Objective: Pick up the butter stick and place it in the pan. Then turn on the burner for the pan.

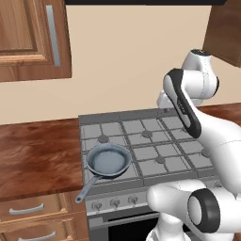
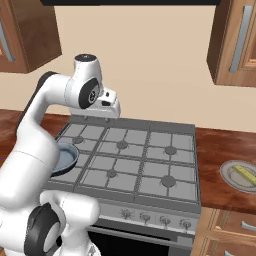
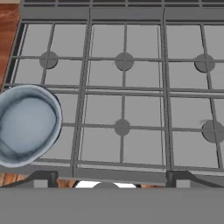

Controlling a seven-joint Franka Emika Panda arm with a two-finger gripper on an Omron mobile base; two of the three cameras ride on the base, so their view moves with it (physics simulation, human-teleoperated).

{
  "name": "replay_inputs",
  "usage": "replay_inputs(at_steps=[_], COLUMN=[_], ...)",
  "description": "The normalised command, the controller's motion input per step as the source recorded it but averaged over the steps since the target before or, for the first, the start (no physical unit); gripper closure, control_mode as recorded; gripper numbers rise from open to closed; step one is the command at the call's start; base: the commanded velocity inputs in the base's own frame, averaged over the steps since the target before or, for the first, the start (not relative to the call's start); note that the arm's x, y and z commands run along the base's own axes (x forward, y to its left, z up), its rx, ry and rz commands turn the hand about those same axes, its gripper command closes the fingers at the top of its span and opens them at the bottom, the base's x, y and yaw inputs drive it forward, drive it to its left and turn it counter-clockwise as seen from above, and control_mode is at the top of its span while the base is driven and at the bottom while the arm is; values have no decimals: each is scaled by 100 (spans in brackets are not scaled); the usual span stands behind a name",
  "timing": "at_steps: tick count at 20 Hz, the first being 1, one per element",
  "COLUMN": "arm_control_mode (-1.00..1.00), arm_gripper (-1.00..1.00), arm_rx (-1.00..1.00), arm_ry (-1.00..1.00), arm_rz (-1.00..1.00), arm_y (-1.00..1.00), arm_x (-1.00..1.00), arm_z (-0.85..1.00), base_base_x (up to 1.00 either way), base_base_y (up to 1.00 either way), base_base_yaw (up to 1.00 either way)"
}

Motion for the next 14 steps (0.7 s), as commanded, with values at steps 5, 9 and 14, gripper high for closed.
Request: replay_inputs(at_steps=[5, 9, 14], arm_control_mode=[-100, -100, -100], arm_gripper=[-100, -100, -100], arm_rx=[0, 0, 0], arm_ry=[3, 1, 1], arm_rz=[0, 0, 1], arm_y=[-40, -40, -36], arm_x=[0, 0, 0], arm_z=[-19, -30, -39], base_base_x=[0, 0, 0], base_base_y=[0, 0, 0], base_base_yaw=[0, 0, 0])
